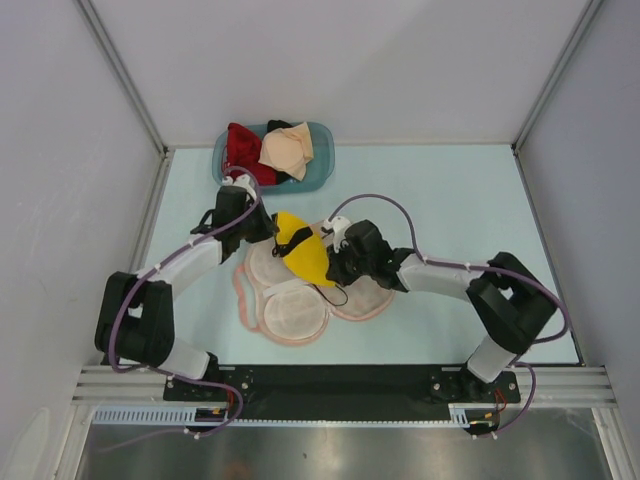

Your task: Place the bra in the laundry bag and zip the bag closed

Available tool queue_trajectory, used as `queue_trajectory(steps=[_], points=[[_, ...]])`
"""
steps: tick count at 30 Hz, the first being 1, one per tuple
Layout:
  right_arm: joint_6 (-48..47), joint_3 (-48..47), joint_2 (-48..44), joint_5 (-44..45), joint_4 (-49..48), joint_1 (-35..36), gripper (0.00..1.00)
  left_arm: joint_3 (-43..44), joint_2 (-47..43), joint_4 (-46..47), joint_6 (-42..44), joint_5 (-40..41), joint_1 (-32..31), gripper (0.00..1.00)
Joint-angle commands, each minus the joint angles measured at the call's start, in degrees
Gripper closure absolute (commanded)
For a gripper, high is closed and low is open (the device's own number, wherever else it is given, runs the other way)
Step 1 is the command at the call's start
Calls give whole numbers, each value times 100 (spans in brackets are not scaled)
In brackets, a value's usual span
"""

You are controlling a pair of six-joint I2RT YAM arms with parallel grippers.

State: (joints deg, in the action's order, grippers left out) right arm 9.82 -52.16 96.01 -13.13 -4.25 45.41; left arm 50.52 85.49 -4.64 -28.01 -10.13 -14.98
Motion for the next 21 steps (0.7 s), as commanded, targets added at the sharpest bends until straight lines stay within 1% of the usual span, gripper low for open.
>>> queue_trajectory(steps=[1,2,3,5,6,8,9,11,12,13,15,18,19,20,21], points=[[-1481,232,-855,1739,-49,747,100,-244,-665,-124,-951,591,127,100],[-1936,381,-951,2004,-145,872,100,-375,-770,-107,-1091,643,162,100],[-2184,460,-970,2494,-451,986,100,-429,-797,-89,-1345,653,188,100],[-2589,680,-909,2928,-943,1223,100,-499,-789,-115,-1575,644,285,100],[-3017,855,-795,3313,-1451,1286,100,-508,-719,-133,-1759,531,312,100],[-3432,979,-593,3745,-1954,1383,100,-534,-605,-107,-1900,346,417,100],[-3887,1049,-322,4243,-2522,1496,100,-561,-482,-81,-1988,249,452,100],[-4443,1094,-48,4895,-3114,1620,100,-613,-411,-72,-2042,196,514,100],[-4654,1111,92,5020,-3630,1716,100,-649,-402,-37,-2068,187,540,100],[-4996,1207,242,5117,-3905,1752,100,-692,-384,24,-2059,196,575,100],[-5200,1339,261,5110,-4371,1857,100,-772,-367,69,-2059,196,619,100],[-5403,1621,199,5057,-4838,2261,100,-877,-305,209,-2042,91,690,100],[-5482,1691,234,5126,-5014,2514,100,-895,-288,244,-2033,55,716,100],[-5717,1787,382,5423,-5242,2621,99,-904,-253,262,-2007,12,716,100],[-5789,1832,488,5556,-5557,2718,93,-904,-235,262,-1946,-6,725,100]])
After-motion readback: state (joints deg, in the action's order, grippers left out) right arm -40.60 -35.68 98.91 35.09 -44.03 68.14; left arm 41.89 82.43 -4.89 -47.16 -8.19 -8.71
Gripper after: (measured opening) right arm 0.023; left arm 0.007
